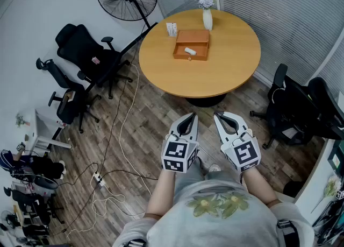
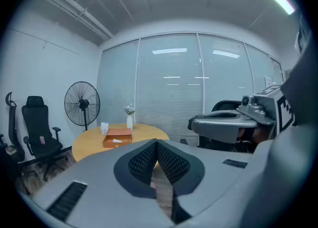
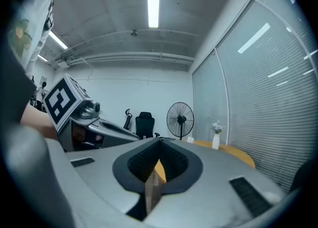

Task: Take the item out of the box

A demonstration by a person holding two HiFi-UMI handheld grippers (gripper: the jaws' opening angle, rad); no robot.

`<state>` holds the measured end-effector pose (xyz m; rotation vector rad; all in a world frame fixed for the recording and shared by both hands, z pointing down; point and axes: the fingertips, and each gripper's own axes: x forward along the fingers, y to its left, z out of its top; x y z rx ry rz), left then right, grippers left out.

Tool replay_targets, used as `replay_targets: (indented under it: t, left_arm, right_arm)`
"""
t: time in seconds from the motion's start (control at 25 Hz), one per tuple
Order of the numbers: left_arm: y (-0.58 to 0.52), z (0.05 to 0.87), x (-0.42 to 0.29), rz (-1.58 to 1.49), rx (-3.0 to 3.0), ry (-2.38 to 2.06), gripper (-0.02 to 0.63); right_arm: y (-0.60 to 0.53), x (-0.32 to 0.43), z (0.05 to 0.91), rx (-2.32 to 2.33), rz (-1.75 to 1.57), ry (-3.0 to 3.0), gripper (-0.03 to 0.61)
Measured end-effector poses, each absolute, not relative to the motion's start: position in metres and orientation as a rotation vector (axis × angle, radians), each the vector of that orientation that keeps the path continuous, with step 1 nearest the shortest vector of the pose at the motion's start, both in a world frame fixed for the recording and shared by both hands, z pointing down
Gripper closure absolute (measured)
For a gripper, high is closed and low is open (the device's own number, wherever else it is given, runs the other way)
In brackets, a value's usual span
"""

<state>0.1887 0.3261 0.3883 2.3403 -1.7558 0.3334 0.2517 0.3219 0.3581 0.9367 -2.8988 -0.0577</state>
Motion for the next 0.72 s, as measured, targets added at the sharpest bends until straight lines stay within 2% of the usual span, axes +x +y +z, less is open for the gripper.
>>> replay_targets:
  t: [0.72]
  left_arm:
    - [0.303, 0.397, 0.189, 0.301, 2.357, -1.717, 0.618]
  right_arm:
    - [0.306, 0.244, 0.366, 0.942, -0.056, -2.887, 0.572]
